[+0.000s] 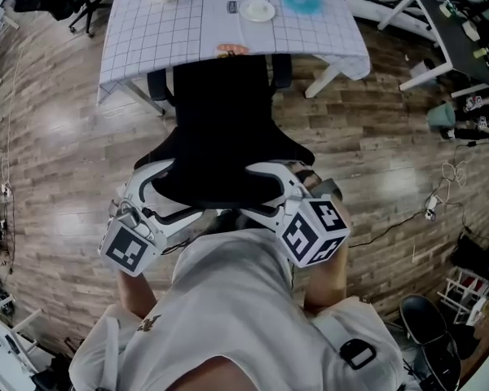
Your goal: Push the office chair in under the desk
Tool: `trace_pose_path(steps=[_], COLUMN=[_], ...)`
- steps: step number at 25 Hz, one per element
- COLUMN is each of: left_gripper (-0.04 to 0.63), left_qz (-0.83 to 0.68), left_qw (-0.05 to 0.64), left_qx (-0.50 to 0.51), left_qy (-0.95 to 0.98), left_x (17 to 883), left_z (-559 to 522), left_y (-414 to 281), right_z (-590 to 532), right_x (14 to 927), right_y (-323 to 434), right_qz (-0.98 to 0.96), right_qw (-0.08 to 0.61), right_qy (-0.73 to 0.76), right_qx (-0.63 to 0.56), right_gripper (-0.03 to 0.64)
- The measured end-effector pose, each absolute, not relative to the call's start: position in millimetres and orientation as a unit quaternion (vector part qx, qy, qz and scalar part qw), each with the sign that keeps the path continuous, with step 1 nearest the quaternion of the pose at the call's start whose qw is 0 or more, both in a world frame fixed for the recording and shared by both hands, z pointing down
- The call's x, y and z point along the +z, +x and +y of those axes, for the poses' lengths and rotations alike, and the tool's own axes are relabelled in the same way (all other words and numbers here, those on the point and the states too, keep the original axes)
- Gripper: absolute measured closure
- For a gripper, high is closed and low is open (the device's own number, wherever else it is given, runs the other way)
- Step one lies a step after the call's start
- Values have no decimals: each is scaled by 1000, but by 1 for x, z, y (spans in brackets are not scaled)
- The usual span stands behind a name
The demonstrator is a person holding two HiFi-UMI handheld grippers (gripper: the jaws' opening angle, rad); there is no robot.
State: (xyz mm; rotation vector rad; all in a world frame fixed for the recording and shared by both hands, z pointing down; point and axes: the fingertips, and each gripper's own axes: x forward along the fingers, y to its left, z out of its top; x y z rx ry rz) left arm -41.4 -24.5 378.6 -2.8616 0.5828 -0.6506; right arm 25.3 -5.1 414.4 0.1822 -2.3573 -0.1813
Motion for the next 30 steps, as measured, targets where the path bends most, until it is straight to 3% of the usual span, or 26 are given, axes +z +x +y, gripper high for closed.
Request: trace_pose_path(steps=[30], left_gripper=[179], left_qz=[217], left_qw=[65], left_qx=[-217], left_qy=[-950], left_x=[380], left_z=[-95], left_y=[-43], right_z=[-78], right_x=[417], right_y=[24], right_qz=[-920], right_qw=[379], right_qy=[56], right_qx=[-88], right_gripper=[322])
